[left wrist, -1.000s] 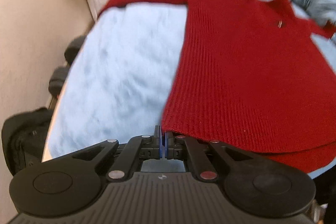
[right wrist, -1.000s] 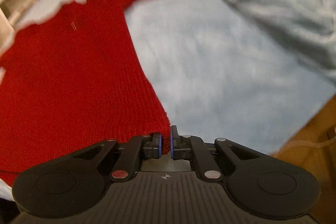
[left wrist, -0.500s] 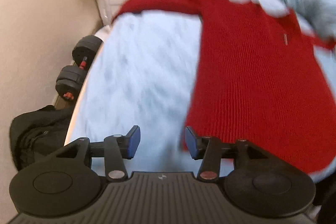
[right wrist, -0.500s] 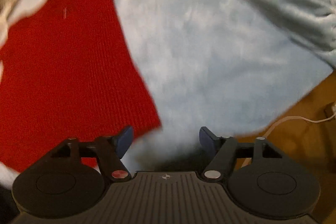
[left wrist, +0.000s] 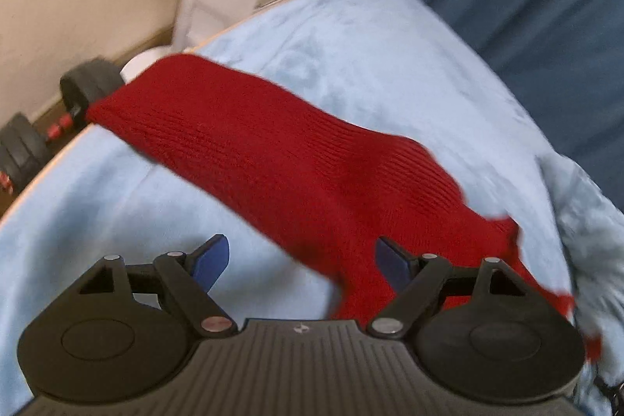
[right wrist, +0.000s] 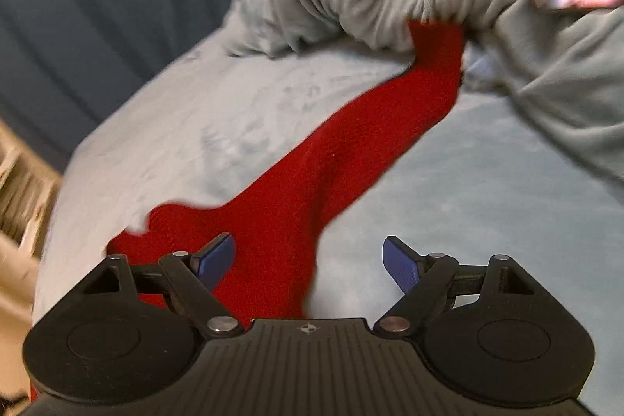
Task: Fold small clothes
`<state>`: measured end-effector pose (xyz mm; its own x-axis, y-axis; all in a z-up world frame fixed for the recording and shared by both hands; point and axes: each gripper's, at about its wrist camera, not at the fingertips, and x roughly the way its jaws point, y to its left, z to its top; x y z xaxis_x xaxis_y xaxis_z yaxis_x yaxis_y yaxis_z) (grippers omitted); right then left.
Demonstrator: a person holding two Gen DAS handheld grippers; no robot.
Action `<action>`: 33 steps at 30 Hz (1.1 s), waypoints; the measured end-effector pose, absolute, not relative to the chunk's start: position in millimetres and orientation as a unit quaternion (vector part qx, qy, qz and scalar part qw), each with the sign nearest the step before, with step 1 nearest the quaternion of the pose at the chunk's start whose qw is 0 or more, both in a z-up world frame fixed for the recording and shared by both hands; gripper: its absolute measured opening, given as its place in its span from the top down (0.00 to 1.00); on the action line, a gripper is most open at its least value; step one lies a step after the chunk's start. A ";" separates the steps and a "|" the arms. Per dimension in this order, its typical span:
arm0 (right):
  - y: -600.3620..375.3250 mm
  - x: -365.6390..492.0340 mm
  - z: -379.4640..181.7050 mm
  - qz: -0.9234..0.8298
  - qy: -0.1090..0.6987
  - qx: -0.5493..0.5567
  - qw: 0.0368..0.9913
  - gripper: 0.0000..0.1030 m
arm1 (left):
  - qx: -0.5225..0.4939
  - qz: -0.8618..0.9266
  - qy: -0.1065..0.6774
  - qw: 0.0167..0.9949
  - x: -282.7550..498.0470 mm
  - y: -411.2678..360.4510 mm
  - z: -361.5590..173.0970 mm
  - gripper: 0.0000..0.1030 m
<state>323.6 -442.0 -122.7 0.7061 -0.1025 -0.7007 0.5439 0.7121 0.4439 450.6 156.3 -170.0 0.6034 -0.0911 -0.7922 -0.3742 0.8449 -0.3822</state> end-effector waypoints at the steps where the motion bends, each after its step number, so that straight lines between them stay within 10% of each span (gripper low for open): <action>1: -445.9 341.9 -133.5 -0.200 0.336 0.334 0.857 0.18 | -0.277 0.091 0.437 0.851 459.8 160.3 -178.6 0.17; 7: -466.7 413.0 -175.9 -0.236 0.332 0.356 0.841 0.19 | -0.301 0.118 0.441 0.837 498.1 166.0 -211.4 0.16; 8: -469.0 419.7 -182.8 -0.235 0.335 0.362 0.837 0.27 | -0.291 0.124 0.435 0.843 501.2 162.5 -211.8 0.16; 9: -471.3 427.5 -189.6 -0.229 0.339 0.364 0.837 0.66 | -0.278 0.134 0.430 0.848 503.3 157.8 -210.8 0.22; 10: -471.7 431.9 -192.9 -0.224 0.345 0.352 0.840 0.85 | -0.258 0.152 0.424 0.854 506.6 153.0 -208.8 0.57; 13: -462.6 432.7 -186.1 -0.251 0.366 0.263 0.857 0.87 | -0.240 0.184 0.413 0.859 506.1 155.3 -204.8 0.80; 18: -469.1 396.7 -179.2 -0.351 0.381 0.221 0.826 0.87 | -0.279 0.208 0.388 0.853 471.1 170.9 -196.1 0.81; 22: -464.7 403.2 -188.7 -0.360 0.397 0.202 0.820 0.78 | -0.288 0.205 0.388 0.851 467.3 174.3 -203.2 0.78; 26: -448.4 388.9 -167.8 -0.344 0.382 0.159 0.843 0.10 | -0.319 0.173 0.380 0.851 463.5 187.0 -197.4 0.64; 30: -425.4 330.2 -143.4 -0.282 0.360 0.167 0.874 0.11 | -0.356 0.192 0.343 0.848 443.4 212.2 -195.7 0.19; 33: -402.4 289.3 -142.4 -0.234 0.383 0.162 0.879 0.11 | -0.428 0.214 0.309 0.822 433.7 245.8 -204.9 0.16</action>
<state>289.3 -402.4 -142.4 0.5961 -0.2878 -0.7495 0.5358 0.8378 0.1044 433.7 245.8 -204.9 0.7170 0.0873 -0.6916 -0.6170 0.5412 -0.5713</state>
